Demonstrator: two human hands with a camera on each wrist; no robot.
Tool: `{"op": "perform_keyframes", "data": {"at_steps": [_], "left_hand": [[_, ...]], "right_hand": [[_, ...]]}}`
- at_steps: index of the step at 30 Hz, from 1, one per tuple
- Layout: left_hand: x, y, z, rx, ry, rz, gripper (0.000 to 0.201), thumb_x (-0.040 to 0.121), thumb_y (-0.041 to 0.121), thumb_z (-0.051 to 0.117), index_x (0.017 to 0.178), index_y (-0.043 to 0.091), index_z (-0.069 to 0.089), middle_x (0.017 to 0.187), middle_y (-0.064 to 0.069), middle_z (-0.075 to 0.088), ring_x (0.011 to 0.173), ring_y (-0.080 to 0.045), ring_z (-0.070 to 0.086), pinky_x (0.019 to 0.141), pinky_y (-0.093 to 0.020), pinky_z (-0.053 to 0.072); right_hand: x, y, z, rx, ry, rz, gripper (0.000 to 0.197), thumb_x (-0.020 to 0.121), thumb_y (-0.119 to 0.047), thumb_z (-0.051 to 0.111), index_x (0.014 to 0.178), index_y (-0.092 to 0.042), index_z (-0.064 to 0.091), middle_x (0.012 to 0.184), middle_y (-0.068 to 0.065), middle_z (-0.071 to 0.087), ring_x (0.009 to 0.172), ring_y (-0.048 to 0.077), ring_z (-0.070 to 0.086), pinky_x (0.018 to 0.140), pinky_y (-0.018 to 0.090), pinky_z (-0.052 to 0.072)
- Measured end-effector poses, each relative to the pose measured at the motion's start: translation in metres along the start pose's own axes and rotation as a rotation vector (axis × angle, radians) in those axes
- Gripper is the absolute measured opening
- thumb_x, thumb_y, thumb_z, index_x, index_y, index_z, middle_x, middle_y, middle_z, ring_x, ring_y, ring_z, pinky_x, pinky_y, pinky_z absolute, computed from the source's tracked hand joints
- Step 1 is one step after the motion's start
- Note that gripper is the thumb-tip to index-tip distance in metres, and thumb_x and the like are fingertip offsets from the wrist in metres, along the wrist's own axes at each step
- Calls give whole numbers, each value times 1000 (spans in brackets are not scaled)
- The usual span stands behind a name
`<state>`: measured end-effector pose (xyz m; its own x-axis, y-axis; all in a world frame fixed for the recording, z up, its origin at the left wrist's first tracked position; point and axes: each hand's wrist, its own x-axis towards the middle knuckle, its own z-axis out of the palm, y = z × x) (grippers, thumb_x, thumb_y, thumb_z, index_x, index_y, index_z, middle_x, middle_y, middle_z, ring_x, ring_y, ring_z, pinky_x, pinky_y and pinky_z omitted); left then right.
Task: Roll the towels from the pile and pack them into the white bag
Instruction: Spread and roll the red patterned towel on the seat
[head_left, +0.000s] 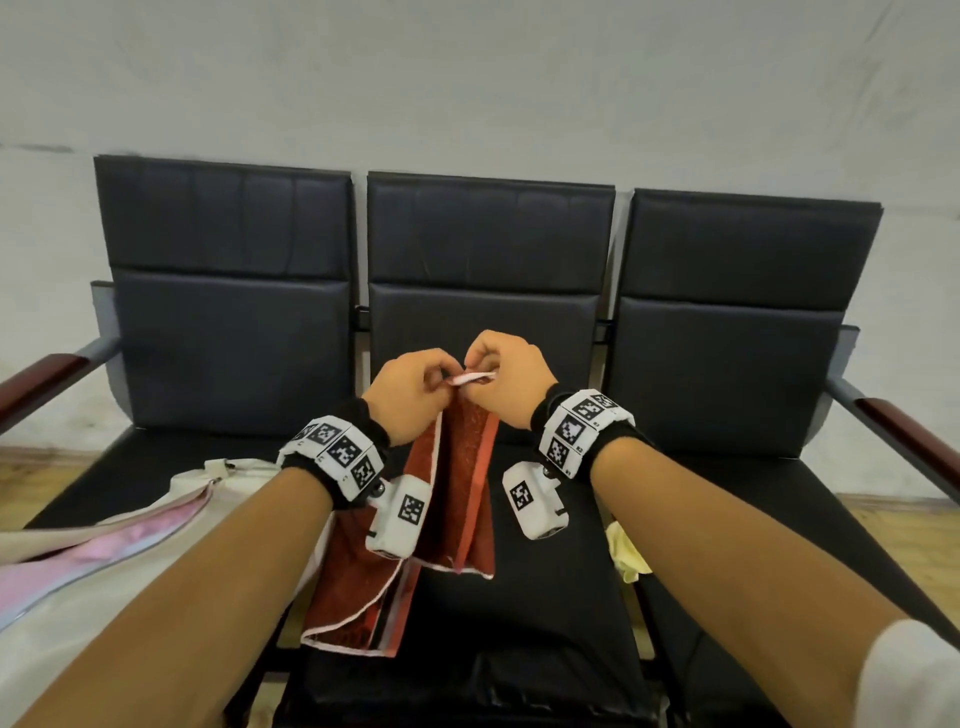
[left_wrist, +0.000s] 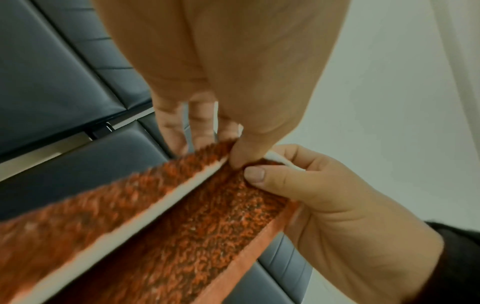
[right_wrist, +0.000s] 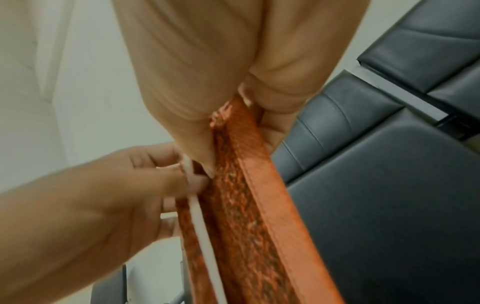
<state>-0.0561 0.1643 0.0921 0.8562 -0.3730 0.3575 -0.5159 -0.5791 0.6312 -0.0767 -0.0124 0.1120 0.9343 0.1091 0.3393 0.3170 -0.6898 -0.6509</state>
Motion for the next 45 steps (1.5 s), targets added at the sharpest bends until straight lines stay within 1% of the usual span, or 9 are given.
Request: {"op": "perform_keyframes", "data": {"at_steps": [6,10,13,18,23,32,37,41,45], "left_hand": [[11,16,0,-267,251,-123,23,94,7,42,79,21,54,72,0,58,66,-13,52,63,-30,43],[8,27,6,-250,93,-76,4,83,23,51,86,22,51,76,3,57,67,-11,53,62,-29,43],[4,24,10,-258,47,-12,23,69,25,60,91,21,57,84,0,63,77,-16,60,71,-35,49],[7,17,10,-203,41,93,7,89,28,67,93,26,72,86,7,70,82,-10,66,77,-31,51],[14,35,1,-285,219,130,25,100,25,56,88,6,67,79,-7,66,74,-21,61,71,-27,48],[15,10,-41,-341,574,-28,38,100,28,55,83,-6,61,68,-5,51,64,-7,44,63,-29,39],[6,-26,-70,-211,703,-119,31,101,24,52,85,0,62,75,-5,56,69,-9,48,67,-29,38],[3,-38,-78,-192,745,-149,17,101,23,55,92,15,66,73,6,57,61,7,51,64,-13,39],[5,-56,-68,-137,505,-194,15,96,21,63,93,9,72,84,-6,68,80,-16,62,81,-34,50]], "right_hand": [[-3,12,-1,-23,-66,50,4,87,-23,69,86,-23,66,78,-5,67,73,9,64,69,27,53],[-4,11,1,25,-16,-13,13,86,-16,67,78,-25,62,69,-7,61,61,5,55,61,18,46],[-5,7,-2,38,32,-31,13,82,-12,68,77,-21,62,66,-5,59,60,7,53,58,20,47],[-6,21,-12,10,68,-16,13,79,-13,66,78,-24,59,70,-7,61,65,10,57,64,27,49],[-13,22,2,-20,-158,-21,26,76,-23,73,99,-26,61,91,-9,68,84,11,65,77,29,54],[-24,59,6,-111,-349,151,16,88,-44,69,77,-32,67,80,-10,70,77,7,66,73,26,52],[-16,74,-26,-134,3,192,42,86,-48,69,60,-19,51,60,-5,57,66,19,60,62,29,41],[1,64,-64,-54,352,110,41,87,-33,68,58,-18,43,54,-3,50,62,26,59,62,36,46],[-5,62,-74,11,339,104,40,86,-23,65,56,-20,39,53,-3,45,56,20,53,61,38,46]]}}
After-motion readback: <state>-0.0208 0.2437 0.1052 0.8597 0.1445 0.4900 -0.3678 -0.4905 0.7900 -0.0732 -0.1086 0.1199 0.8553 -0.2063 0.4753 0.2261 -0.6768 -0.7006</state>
